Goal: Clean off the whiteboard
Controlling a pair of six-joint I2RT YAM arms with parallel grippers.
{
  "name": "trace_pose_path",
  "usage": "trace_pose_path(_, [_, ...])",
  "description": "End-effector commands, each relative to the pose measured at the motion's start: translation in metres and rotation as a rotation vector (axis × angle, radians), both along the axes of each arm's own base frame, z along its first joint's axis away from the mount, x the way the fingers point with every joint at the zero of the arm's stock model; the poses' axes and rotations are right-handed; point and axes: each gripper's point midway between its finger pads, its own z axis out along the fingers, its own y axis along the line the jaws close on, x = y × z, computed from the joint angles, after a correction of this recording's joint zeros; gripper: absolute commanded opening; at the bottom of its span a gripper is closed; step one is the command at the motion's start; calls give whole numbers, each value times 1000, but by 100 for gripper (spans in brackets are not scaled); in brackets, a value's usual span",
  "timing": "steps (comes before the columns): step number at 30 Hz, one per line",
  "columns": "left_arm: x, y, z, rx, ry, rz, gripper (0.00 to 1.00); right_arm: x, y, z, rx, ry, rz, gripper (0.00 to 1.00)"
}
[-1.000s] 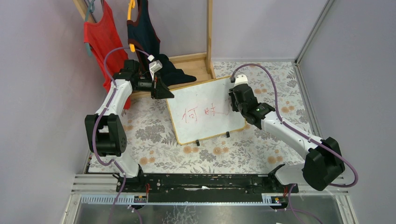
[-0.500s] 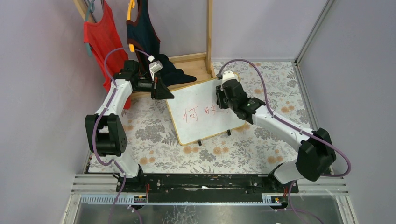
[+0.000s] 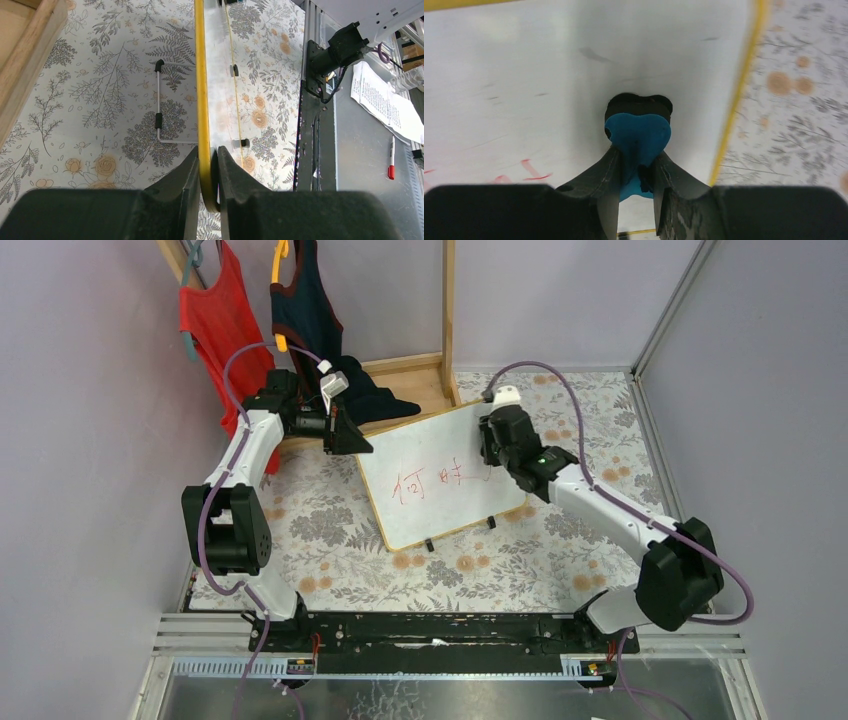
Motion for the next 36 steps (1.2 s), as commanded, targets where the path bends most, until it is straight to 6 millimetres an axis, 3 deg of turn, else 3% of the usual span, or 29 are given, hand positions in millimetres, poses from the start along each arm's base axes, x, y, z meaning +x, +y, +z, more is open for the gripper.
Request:
trace_pose_path(1, [10,10,-13,79,-67,19,0,15,-55,17,-28,-74,-168,0])
trace_pose_path(3, [9,10,-12,80,-67,19,0,13,-57,15,-25,-73,-159,0])
trace_pose_path(13, [9,10,-10,82,-70,22,0,-10,-25,-9,92,-13,-14,0])
trace_pose_path(19, [8,10,-10,80,-65,22,0,-31,-14,-34,87,45,24,0])
trace_pose_path(26, [8,10,-11,78,-62,22,0,-45,-13,-55,84,82,22,0])
trace_pose_path(30, [7,10,-12,77,-60,21,0,-32,-12,-44,67,52,9,0])
trace_pose_path(36, [6,10,-12,78,-58,21,0,-3,-6,-12,14,-11,-13,0])
